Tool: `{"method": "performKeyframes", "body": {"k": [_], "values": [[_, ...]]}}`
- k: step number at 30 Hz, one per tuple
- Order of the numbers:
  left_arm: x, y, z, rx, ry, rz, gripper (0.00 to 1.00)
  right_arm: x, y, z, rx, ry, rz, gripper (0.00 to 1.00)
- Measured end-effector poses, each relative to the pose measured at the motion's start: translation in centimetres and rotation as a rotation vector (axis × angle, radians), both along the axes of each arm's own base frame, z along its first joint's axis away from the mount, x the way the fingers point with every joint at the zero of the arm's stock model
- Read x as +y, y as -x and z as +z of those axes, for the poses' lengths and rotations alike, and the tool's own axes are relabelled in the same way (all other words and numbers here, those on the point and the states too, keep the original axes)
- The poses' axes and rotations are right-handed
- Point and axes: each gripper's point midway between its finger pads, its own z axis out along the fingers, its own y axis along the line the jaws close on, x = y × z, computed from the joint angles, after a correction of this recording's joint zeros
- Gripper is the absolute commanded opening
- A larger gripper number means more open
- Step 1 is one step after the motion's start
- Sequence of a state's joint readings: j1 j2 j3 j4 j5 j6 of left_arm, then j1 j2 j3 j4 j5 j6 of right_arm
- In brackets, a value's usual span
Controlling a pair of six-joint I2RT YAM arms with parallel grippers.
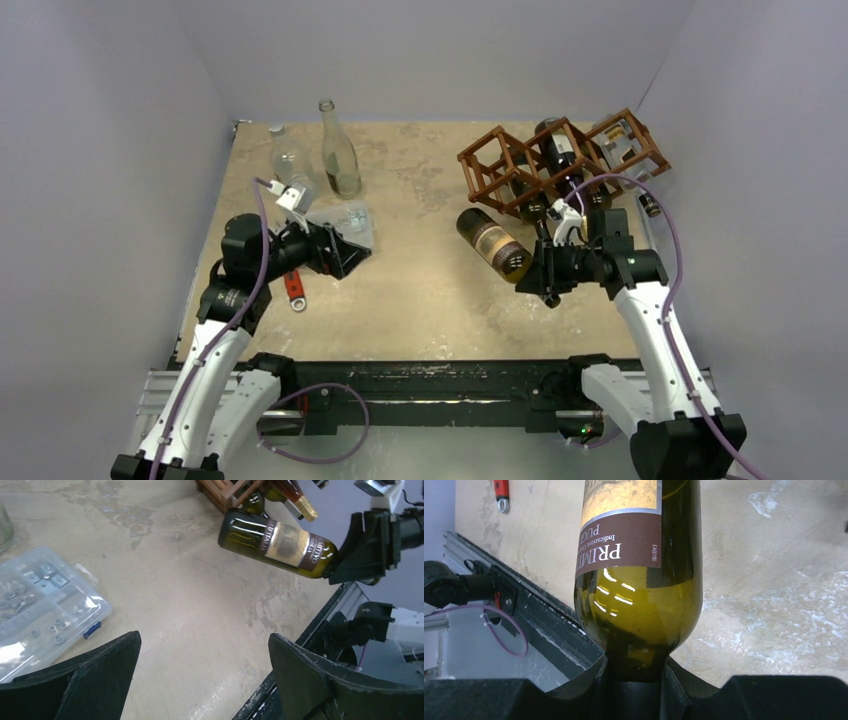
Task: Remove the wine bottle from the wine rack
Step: Adjust the wine bottle.
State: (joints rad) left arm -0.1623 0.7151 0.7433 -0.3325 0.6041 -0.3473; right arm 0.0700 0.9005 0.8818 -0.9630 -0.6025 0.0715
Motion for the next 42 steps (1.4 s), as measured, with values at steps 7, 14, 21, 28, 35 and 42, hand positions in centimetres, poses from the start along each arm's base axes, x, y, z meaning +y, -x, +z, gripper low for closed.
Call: {"method": "performKeyframes", "body": {"k": [7, 14, 21, 28, 35, 42], "values": [[-3.7, 3.7, 0.2, -0.116, 0.001, -0.227, 1.00, 1.6, -0.7, 0.9, 0.005, -0.023, 0.103, 0.00], [-6.4, 7.3, 1.3, -0.373, -0.009, -0.437, 1.00, 2.7, -3.5, 5.1, -0.132, -0.011, 0.259, 0.00], [-9.7, 9.5, 1.3, -0.584, -0.110, -0.617, 1.00, 1.7, -4.1, 5.8, -0.262, 0.124, 0.424, 0.00], [-14.2, 10.0, 0.1, -0.765, -0.316, -0.724, 1.00, -0.1, -2.9, 3.6, -0.243, 0.271, 0.572, 0.00], [-18.2, 8.1, -3.5, -0.877, -0.531, -0.711, 1.00, 0.0, -1.9, 2.0, -0.209, 0.345, 0.717, 0.00], [-21.0, 6.5, -5.4, -0.918, -0.605, -0.653, 1.00, 1.4, -0.6, 0.5, -0.168, 0.342, 0.805, 0.00]]}}
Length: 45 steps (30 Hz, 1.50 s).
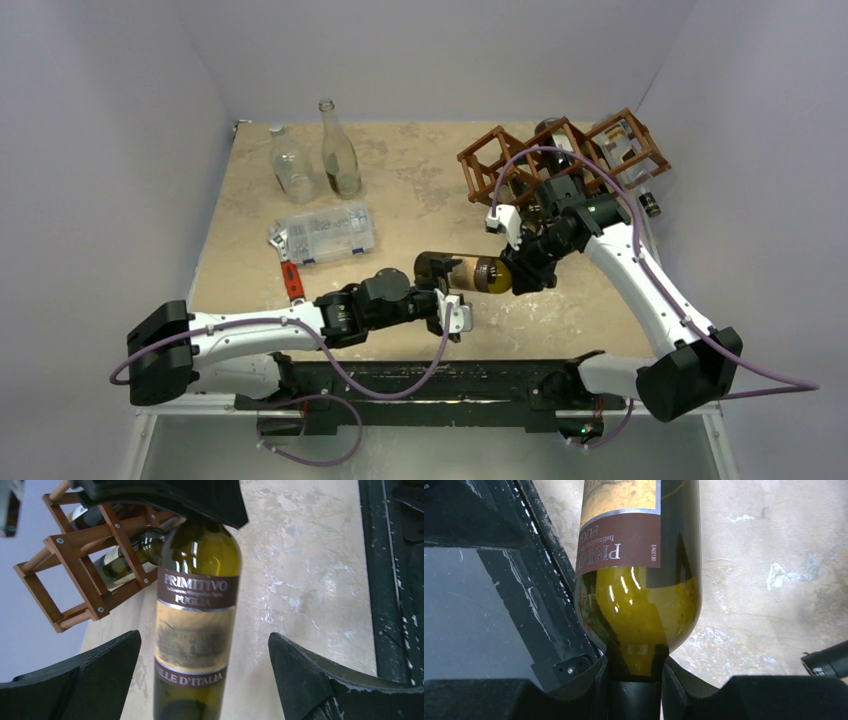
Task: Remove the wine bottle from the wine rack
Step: Adjust the wine bottle.
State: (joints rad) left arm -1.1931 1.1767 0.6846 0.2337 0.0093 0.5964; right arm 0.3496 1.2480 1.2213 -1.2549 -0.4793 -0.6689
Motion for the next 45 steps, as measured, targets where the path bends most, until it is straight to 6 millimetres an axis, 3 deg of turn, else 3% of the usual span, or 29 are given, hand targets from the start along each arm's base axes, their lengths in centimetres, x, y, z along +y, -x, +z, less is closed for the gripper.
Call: {"method": "performKeyframes", "body": {"k": [7, 16, 31, 39, 45], "values": [[-1.6, -1.4, -0.3, -0.023, 0.042, 0.047, 1.00, 1.0, 0.6, -1.2, 0.043, 0.010, 0.024, 0.00], [-2.7, -1.6, -2.0, 0.013, 0.043, 0.045, 1.00, 2.0, 0.9, -1.4, 0.043, 0.000, 0.039, 0.00], [-2.5, -3.0, -4.7, 0.046, -0.009, 0.087, 1.00, 2.8, 1.7, -1.9, 0.068, -0.002, 0.057, 0.00], [-2.3, -3.5, -6.2, 0.060, -0.051, 0.116, 0.80, 3.1, 1.5, -2.5, 0.088, 0.001, 0.058, 0.00], [-2.0, -3.4, -7.1, 0.075, -0.083, 0.122, 0.34, 3.3, 1.5, -2.8, 0.101, 0.003, 0.063, 0.01]]}}
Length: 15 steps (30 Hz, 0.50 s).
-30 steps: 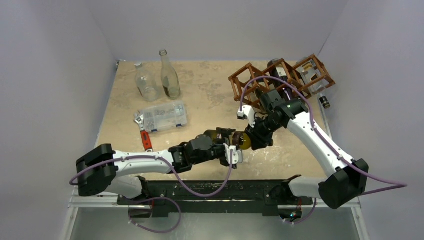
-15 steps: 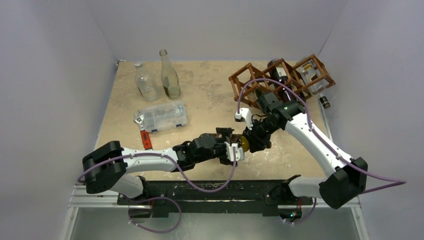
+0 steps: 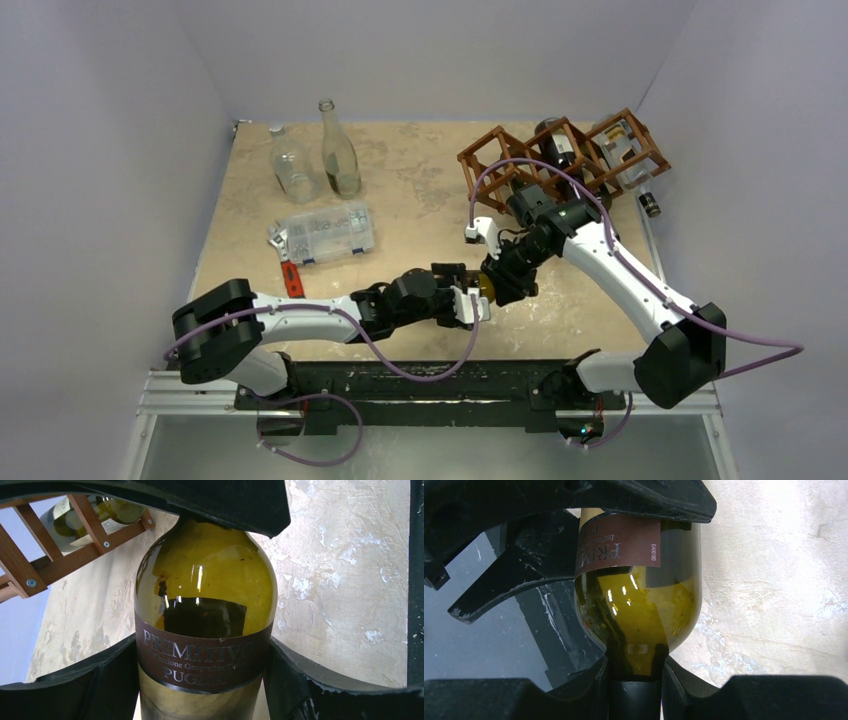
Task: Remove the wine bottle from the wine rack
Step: Adjust the wine bottle.
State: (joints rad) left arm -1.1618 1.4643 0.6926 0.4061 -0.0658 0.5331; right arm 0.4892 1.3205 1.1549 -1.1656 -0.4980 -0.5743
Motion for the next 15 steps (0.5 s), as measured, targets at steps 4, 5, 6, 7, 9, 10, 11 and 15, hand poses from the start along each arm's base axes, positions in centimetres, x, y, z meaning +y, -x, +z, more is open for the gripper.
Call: {"method": "performKeyframes", "body": {"k": [4, 5, 6, 7, 9, 10, 11, 15], "values": [[0.0, 0.0, -0.1, 0.014, 0.002, 0.006, 0.00, 0.1, 0.0, 0.0, 0.002, 0.000, -0.002, 0.11], [0.0, 0.1, -0.1, 0.017, 0.003, 0.006, 0.00, 0.1, 0.0, -0.1, 0.003, 0.000, -0.003, 0.13], [0.0, 0.1, -0.2, 0.021, 0.004, 0.007, 0.00, 0.1, 0.0, -0.1, 0.005, 0.000, -0.004, 0.16], [0.0, 0.1, -0.2, 0.025, 0.005, 0.007, 0.00, 0.1, 0.0, -0.1, 0.006, 0.001, -0.004, 0.18], [0.0, 0.2, -0.2, 0.034, 0.010, 0.007, 0.00, 0.1, 0.1, -0.1, 0.009, 0.001, -0.003, 0.25], [0.0, 0.3, -0.3, 0.043, 0.015, 0.008, 0.00, 0.1, 0.1, -0.2, 0.013, 0.001, -0.003, 0.30], [0.1, 0.4, -0.4, 0.050, 0.021, 0.009, 0.00, 0.2, 0.1, -0.2, 0.018, -0.001, -0.002, 0.36], [0.6, 1.2, -0.7, 0.096, 0.052, 0.014, 0.00, 0.6, 0.3, -0.4, 0.037, -0.020, 0.006, 0.50]]}}
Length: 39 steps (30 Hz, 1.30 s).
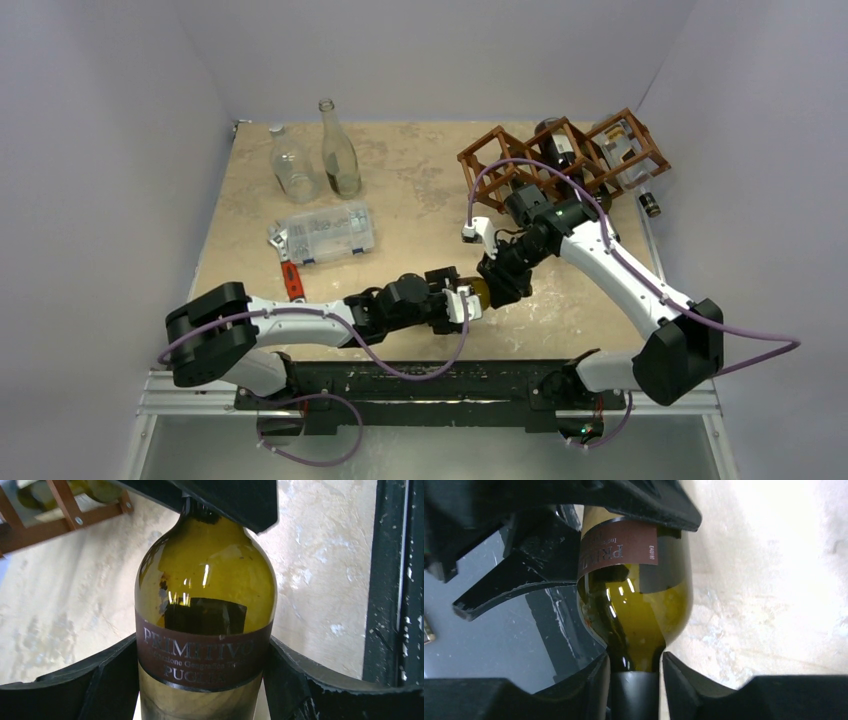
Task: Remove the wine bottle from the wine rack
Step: Adjust the wine bottle.
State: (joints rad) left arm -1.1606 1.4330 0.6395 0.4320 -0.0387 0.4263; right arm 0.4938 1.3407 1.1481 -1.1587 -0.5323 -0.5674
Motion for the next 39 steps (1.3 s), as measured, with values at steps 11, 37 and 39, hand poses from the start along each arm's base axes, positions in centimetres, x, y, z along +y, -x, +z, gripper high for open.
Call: {"method": "performKeyframes", "body": {"k": [11, 37, 39], "values": [[1.6, 1.1, -1.5, 0.102, 0.032, 0.041, 0.00, 1.6, -0.2, 0.7, -0.003, -0.096, 0.021, 0.77], [3.6, 2.9, 0.6, 0.231, 0.274, 0.092, 0.00, 3.5, 1.3, 13.0, -0.480, -0.440, 0.392, 0.99], [3.7, 3.0, 0.7, 0.239, 0.291, 0.095, 0.00, 3.5, 2.1, 13.4, -0.550, -0.483, 0.456, 0.99]]}}
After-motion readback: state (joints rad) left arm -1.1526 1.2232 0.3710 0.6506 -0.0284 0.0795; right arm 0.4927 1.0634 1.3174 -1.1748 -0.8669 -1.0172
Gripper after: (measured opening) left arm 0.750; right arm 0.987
